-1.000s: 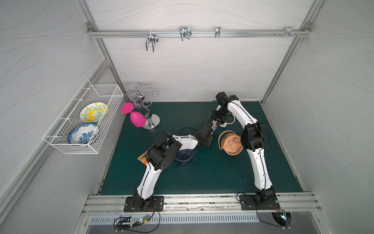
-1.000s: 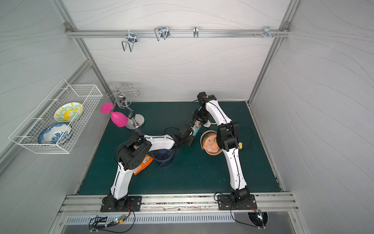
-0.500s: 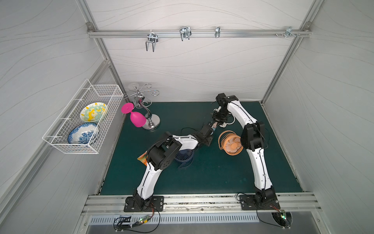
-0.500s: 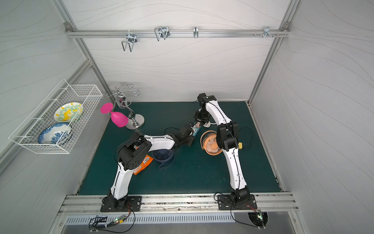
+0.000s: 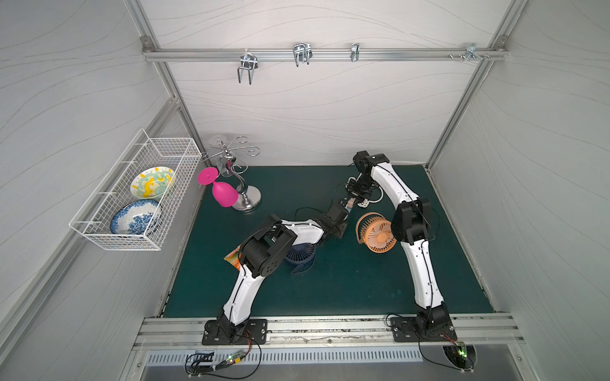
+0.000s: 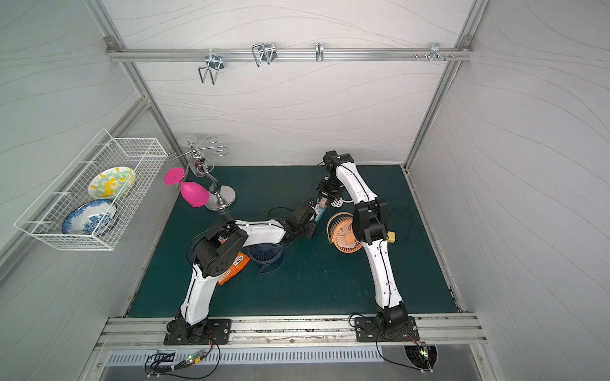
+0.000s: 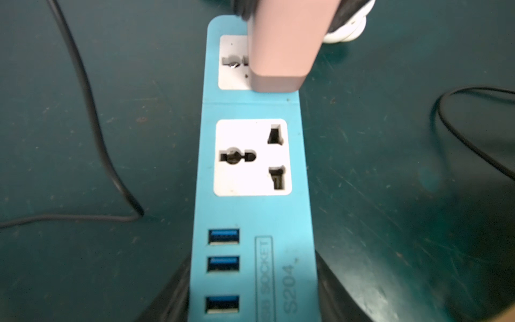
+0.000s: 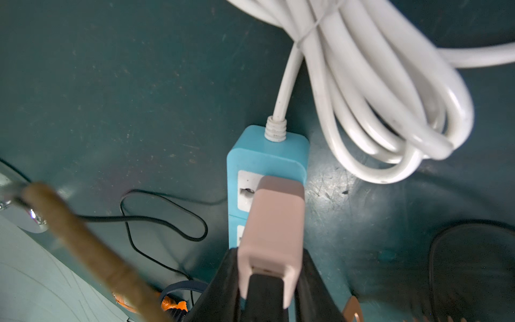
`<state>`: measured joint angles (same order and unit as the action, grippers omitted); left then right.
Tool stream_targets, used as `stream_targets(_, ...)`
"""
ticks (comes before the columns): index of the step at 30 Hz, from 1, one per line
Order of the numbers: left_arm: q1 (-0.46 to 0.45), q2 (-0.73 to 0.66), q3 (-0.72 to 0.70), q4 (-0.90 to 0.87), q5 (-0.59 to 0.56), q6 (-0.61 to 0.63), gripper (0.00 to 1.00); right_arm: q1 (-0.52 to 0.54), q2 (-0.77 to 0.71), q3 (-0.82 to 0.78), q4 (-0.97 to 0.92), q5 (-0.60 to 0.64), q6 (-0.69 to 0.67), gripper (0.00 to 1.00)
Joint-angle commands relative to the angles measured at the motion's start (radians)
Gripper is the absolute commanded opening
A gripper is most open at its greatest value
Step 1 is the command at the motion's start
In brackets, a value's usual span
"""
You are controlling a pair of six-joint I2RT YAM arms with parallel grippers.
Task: Unplug the desk fan from the power strip
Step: Remove the plug from the socket.
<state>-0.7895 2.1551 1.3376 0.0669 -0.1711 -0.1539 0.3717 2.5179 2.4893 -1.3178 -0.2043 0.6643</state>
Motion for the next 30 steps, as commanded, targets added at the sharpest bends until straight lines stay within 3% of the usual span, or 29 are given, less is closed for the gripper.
stream_targets(1,-0.026,0.059,-0.018,-0.158,0.123,0.004,0.0,0.049,0.086,0.097,0.055,-0.067,0.006,0.0)
stream_targets(5,-0.033,0.063,-0.021,-0.154,0.127,0.001,0.0,0.059,0.092,0.071,0.094,-0.095,0.032,0.0)
stream_targets(9,-0.034,0.062,-0.025,-0.149,0.133,-0.006,0.0,0.055,-0.014,-0.083,0.206,-0.085,0.026,0.0)
stream_targets(12,-0.033,0.064,-0.021,-0.156,0.138,-0.005,0.0,0.021,-0.081,-0.113,0.197,-0.101,0.02,0.0)
stream_targets(18,-0.035,0.058,-0.037,-0.154,0.139,-0.004,0.0,0.002,-0.062,0.04,0.042,-0.048,-0.057,0.0)
stream_targets(22,-0.037,0.055,-0.034,-0.158,0.143,0.003,0.0,0.024,-0.024,0.1,-0.049,0.062,-0.127,0.0)
stream_targets(30,-0.073,0.068,-0.009,-0.175,0.142,0.023,0.0,0.079,0.092,0.14,-0.021,-0.003,-0.079,0.0)
